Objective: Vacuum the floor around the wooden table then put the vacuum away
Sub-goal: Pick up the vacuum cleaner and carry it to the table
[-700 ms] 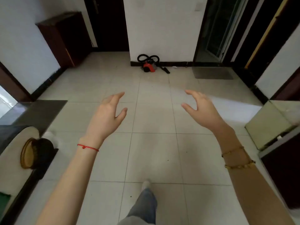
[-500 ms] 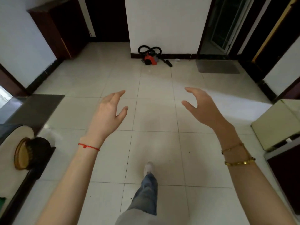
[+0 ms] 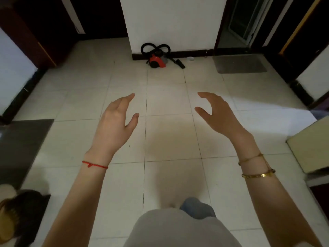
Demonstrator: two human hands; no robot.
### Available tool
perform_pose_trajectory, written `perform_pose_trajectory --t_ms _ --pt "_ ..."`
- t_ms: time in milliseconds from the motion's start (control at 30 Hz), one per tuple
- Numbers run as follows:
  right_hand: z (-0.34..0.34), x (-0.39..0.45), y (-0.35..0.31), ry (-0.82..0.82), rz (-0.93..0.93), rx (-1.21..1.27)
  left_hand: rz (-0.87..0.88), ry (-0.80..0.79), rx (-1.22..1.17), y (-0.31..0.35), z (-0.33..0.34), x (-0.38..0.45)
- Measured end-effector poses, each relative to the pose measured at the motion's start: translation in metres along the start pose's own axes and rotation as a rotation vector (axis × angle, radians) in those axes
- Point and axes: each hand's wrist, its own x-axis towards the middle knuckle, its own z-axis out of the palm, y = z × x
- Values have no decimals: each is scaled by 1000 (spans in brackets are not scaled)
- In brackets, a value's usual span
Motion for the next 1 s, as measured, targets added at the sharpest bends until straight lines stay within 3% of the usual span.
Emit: perform_pose_trajectory --t_ms 367,700,1000 --pt "30 209 57 -1 -6 -48 -46 -53 15 -71 84 200" --pt "8 501 103 -21 -74 -44 -91 -31 60 -115 141 469" --pt "28 696 147 -58 -70 -41 -129 -45 32 -175 202 641"
